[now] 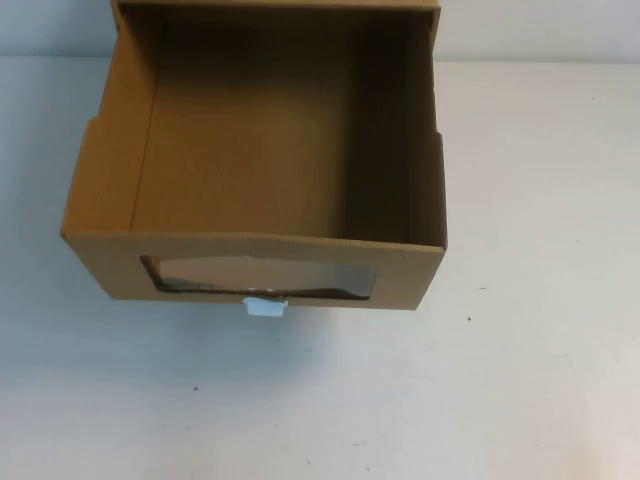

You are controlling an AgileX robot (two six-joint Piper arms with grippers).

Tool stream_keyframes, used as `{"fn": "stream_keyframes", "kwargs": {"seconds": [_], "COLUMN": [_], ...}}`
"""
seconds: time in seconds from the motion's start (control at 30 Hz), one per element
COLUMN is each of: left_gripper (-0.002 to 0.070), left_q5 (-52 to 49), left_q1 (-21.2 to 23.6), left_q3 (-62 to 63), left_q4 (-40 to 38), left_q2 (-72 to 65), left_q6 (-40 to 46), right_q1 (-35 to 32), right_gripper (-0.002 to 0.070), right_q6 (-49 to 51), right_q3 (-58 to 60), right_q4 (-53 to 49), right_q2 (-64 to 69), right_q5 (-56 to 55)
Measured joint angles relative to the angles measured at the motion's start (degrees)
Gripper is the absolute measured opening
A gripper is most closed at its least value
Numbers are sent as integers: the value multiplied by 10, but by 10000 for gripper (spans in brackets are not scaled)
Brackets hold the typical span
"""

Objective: Close the shoe box

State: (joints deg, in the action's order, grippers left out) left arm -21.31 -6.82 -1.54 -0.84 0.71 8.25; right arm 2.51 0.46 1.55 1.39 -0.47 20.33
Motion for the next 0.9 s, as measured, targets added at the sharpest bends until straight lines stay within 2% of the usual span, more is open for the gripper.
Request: {"fn": "stream_keyframes", "kwargs": {"seconds": [0.9], "left_gripper": [-5], "left_q5": [1], "left_q1": [0], "left_q3": [0], "left_q4": [-3], "left_q2": [0], "left_q6": [-6], "right_q1": [0], "right_gripper": [-13], "right_q6": [0], "right_q3": [0], "right_q4": [0], "right_q2": [0], "right_q5": [0]}}
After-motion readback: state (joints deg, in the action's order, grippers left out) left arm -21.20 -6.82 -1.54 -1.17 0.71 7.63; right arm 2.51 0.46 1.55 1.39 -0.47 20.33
